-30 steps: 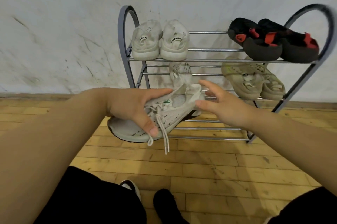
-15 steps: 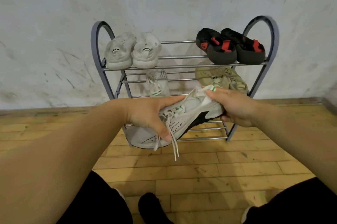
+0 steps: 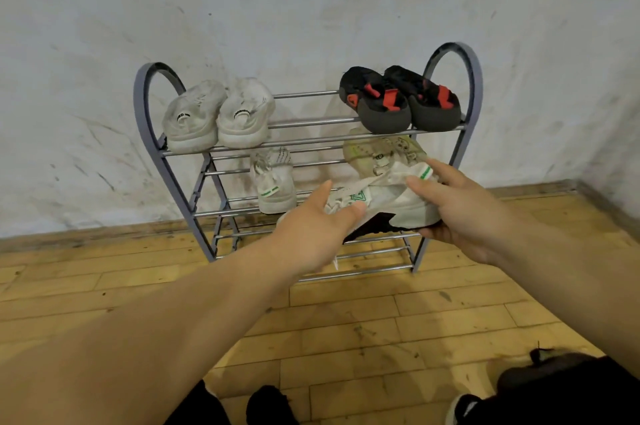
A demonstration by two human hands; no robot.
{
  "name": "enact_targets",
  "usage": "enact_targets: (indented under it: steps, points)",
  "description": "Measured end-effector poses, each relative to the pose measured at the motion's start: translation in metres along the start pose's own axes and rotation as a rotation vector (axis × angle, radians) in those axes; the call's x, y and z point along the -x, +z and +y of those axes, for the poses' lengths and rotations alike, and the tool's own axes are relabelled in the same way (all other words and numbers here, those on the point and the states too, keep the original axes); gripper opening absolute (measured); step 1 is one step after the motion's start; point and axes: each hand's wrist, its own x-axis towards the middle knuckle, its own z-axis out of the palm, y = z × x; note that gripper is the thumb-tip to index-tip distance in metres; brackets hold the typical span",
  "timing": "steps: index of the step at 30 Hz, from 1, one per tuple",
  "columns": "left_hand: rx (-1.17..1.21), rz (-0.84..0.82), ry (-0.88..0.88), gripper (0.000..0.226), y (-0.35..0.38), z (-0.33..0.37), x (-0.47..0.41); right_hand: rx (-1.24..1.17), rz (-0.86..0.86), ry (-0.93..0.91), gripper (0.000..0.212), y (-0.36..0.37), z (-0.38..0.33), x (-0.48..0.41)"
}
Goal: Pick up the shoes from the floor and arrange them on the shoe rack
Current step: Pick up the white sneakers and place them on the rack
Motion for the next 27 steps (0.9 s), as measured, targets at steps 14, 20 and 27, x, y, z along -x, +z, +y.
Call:
enact_targets:
  steps: [14, 20, 27]
  points:
    - [0.806, 0.027, -0.044, 0.04, 0.022, -0.009, -0.01, 0.002, -0.467, 0.082, 0.079, -0.02, 0.008, 0.026]
    - [0.633, -0.19, 0.033, 0.052, 0.003, -0.023, -0.001, 0.071, -0.55, 0.061, 0.056, -0.02, 0.008, 0.026]
    - [0.576, -0.106, 0.06, 0.054, -0.012, -0.038, -0.001, 0.045, -0.472, 0.038, 0.064, 0.024, 0.013, 0.017]
